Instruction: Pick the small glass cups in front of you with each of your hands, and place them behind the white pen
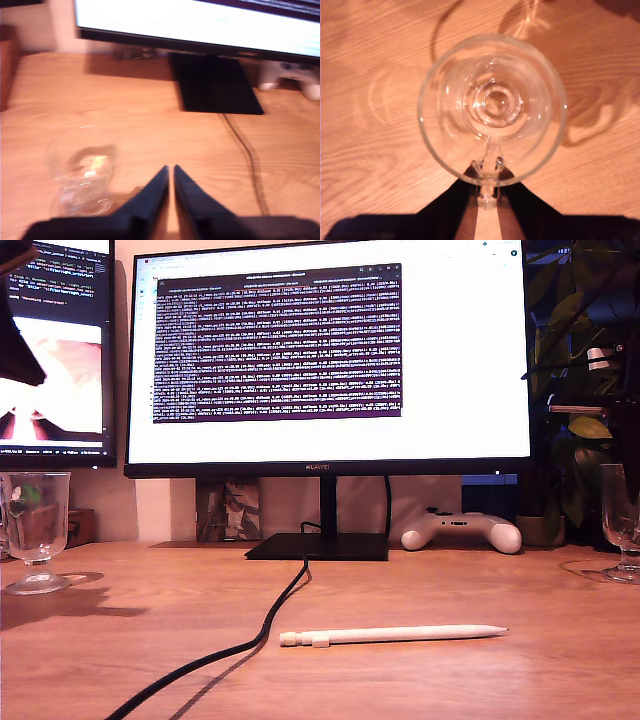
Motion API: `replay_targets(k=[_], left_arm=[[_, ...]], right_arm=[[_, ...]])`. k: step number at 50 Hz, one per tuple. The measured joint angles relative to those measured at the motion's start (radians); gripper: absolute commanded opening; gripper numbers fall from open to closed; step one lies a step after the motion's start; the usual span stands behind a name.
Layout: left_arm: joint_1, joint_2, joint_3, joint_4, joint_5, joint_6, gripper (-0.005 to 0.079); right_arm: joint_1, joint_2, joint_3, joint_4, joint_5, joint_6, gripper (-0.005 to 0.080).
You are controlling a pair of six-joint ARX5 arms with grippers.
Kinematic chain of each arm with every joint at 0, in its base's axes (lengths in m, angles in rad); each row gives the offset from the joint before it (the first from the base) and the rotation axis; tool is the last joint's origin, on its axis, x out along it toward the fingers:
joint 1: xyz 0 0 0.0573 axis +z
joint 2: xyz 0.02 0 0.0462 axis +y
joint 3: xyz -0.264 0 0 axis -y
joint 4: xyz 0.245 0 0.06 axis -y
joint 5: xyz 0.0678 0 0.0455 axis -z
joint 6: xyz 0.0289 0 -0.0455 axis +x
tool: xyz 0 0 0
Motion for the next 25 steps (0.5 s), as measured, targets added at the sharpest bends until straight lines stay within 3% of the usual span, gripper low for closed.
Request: replay_targets(k=[11, 25], left_arm=[[0.001, 0.036, 0.215, -0.24, -0.048, 0.089, 0.0091], [0.001, 0.277, 0.471, -0.608, -0.112, 0.183, 0.0107]], right_arm=[[0.0, 0.0, 0.0, 0.002, 0.0, -0.031, -0.0013], [0.0, 0.0, 0.0, 0.004, 0.0, -0.072, -0.0013]])
